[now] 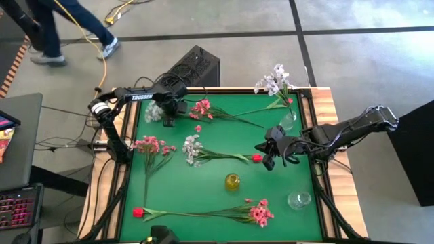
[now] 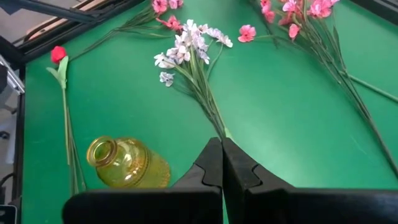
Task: Sort flowers into vase by color
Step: Put the top left white flowers into the top transparent vase
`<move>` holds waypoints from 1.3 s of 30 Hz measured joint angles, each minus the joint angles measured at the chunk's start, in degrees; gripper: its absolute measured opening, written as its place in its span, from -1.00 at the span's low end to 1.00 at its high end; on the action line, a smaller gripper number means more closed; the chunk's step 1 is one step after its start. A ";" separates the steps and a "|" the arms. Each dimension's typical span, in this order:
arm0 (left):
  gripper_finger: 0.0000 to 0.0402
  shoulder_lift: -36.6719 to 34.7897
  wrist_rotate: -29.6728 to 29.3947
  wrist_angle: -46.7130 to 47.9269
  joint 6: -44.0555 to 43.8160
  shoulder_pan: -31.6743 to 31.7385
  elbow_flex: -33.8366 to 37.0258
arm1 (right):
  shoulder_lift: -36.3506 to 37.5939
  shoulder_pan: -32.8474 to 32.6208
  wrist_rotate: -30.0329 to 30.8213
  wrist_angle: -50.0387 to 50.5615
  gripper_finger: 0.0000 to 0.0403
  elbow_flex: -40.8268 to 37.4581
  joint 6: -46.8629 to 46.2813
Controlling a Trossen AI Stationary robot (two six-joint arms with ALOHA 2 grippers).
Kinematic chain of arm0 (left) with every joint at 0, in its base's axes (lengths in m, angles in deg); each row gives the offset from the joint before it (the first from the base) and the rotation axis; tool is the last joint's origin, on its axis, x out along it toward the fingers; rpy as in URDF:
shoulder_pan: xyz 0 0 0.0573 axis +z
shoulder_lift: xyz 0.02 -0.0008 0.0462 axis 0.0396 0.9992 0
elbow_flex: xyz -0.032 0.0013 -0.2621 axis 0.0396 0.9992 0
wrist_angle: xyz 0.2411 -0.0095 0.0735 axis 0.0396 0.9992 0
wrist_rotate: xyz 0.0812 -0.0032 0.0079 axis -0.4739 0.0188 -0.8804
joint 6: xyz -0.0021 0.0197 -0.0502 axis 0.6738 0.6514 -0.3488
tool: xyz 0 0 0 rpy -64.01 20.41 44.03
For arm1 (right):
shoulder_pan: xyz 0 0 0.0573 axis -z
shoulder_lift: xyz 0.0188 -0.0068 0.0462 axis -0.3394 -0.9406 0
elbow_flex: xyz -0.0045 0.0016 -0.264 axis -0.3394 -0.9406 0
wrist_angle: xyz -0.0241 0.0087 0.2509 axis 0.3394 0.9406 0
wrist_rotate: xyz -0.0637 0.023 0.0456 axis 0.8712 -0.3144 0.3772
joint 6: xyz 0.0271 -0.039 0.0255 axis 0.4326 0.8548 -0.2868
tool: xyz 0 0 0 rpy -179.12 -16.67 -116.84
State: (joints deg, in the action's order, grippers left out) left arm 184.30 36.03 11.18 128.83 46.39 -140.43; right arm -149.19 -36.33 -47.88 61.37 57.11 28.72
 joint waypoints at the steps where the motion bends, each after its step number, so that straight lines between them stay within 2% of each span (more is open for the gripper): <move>1: -0.96 -0.05 -0.10 1.21 -0.67 -0.15 -0.23 | 0.01 0.00 0.00 -0.01 -0.90 0.00 -0.01; 11: -0.98 -0.12 0.32 21.95 -9.60 -5.42 -9.41 | 0.02 0.00 -0.18 -0.34 -0.87 2.11 2.63; 17: -0.99 -0.50 3.79 30.25 -18.10 -10.82 -14.51 | 0.04 0.00 -0.20 -0.35 -0.86 5.67 10.29; 24: -0.99 -7.22 0.33 35.74 -27.01 -16.73 -15.64 | 0.07 -0.03 -0.42 -0.12 -0.86 8.80 20.28; 27: -0.99 -12.04 1.67 35.95 -29.95 -19.37 -15.64 | 0.07 -0.03 -0.37 -0.58 -0.86 9.59 25.31; 32: -0.99 -20.37 8.35 33.83 -36.99 -23.68 -15.64 | -0.03 0.06 -0.29 -6.21 -0.86 9.75 39.36; 35: -0.99 -24.73 12.68 29.66 -45.95 -25.60 -15.66 | -0.62 0.67 -0.17 -12.63 -0.86 9.75 50.38; 39: -0.99 -28.83 15.54 23.14 -63.64 -26.95 -15.68 | -2.48 1.86 0.20 -20.84 -0.86 9.79 64.15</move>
State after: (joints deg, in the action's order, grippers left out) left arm 155.47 51.58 34.32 65.20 19.44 -156.11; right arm -151.66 -34.47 -47.68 40.53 66.90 92.87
